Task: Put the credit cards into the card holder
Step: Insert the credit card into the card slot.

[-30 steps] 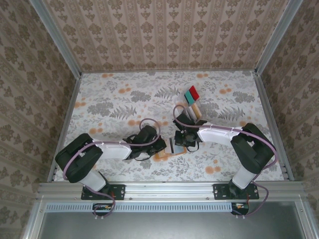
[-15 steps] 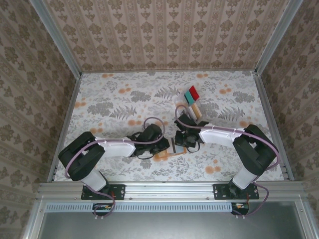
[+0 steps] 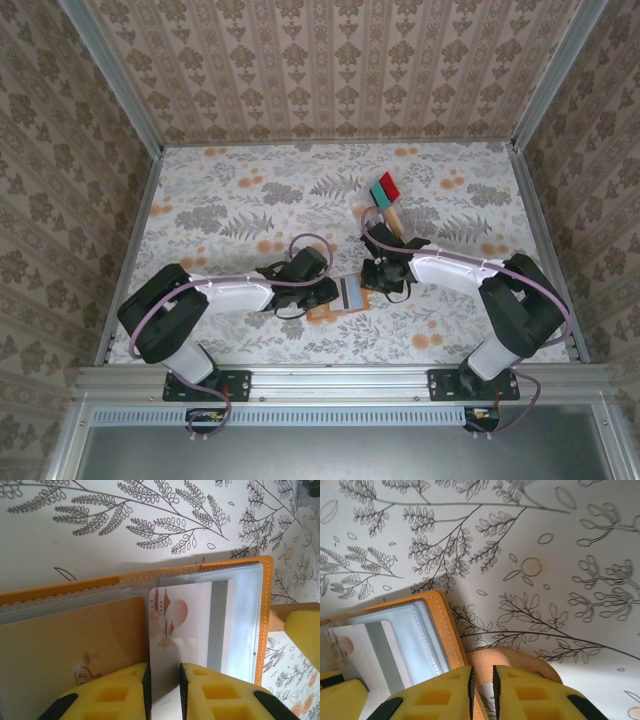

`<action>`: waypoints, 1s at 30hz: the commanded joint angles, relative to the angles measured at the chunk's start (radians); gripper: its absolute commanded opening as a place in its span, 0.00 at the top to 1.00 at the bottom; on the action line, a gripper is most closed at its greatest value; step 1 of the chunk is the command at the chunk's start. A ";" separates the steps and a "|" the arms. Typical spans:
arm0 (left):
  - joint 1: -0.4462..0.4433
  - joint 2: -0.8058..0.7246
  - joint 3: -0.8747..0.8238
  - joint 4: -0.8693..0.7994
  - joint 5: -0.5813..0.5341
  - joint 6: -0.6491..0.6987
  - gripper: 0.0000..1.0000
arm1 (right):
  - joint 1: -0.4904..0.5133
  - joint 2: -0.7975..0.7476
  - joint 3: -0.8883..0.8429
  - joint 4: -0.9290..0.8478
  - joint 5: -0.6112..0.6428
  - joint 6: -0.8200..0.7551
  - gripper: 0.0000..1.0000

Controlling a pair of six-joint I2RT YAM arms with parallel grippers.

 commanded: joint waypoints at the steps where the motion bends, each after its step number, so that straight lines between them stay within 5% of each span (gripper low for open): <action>1: -0.010 0.019 0.033 -0.102 -0.020 0.052 0.76 | 0.007 0.028 -0.019 0.014 -0.050 -0.011 0.82; 16: -0.013 0.102 0.106 -0.037 0.099 0.083 0.63 | 0.029 0.054 -0.053 0.050 -0.081 0.008 0.88; 30: -0.025 0.110 0.137 -0.053 0.122 0.120 0.69 | 0.032 0.038 -0.080 0.088 -0.096 0.033 0.90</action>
